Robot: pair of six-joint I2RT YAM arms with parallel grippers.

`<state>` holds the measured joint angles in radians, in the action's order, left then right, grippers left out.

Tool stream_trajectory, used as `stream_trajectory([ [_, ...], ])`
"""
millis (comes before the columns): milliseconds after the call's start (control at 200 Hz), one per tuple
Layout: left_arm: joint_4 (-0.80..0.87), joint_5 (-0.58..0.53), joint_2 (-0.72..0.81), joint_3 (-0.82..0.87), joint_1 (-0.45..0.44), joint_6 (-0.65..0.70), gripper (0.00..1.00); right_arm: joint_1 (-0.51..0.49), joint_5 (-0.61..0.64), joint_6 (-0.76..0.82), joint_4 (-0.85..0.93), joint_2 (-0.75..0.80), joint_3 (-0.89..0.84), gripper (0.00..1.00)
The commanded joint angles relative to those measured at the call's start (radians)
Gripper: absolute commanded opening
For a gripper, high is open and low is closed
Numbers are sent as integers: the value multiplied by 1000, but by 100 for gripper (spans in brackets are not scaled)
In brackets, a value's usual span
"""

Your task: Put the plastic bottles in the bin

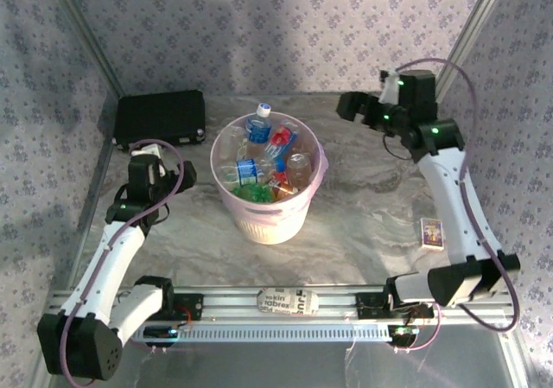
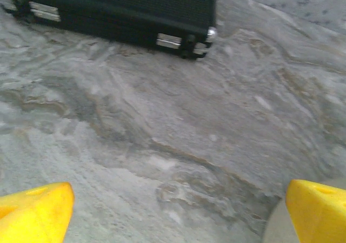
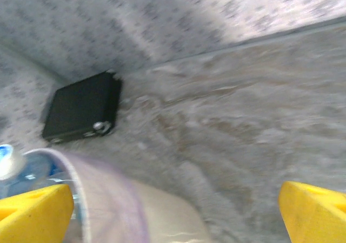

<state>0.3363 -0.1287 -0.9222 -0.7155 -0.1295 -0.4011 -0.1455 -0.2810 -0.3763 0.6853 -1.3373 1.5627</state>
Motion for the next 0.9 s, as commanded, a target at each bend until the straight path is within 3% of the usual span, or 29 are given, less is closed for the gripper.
stream_trajectory([
  [0,-117,-93,-8,59,30,50,100,63,70,153,52,18,-85,99],
  [215,-334,-141,-88,159,74,130,100,199,123,203,-177,62,-408,99],
  [305,-399,-154,-128,182,99,148,100,224,205,200,-290,66,-511,99],
  [585,-628,-137,-245,241,147,187,100,236,314,306,-509,2,-685,99],
  [895,-855,-108,-426,266,159,236,100,178,389,382,-863,-51,-881,99],
])
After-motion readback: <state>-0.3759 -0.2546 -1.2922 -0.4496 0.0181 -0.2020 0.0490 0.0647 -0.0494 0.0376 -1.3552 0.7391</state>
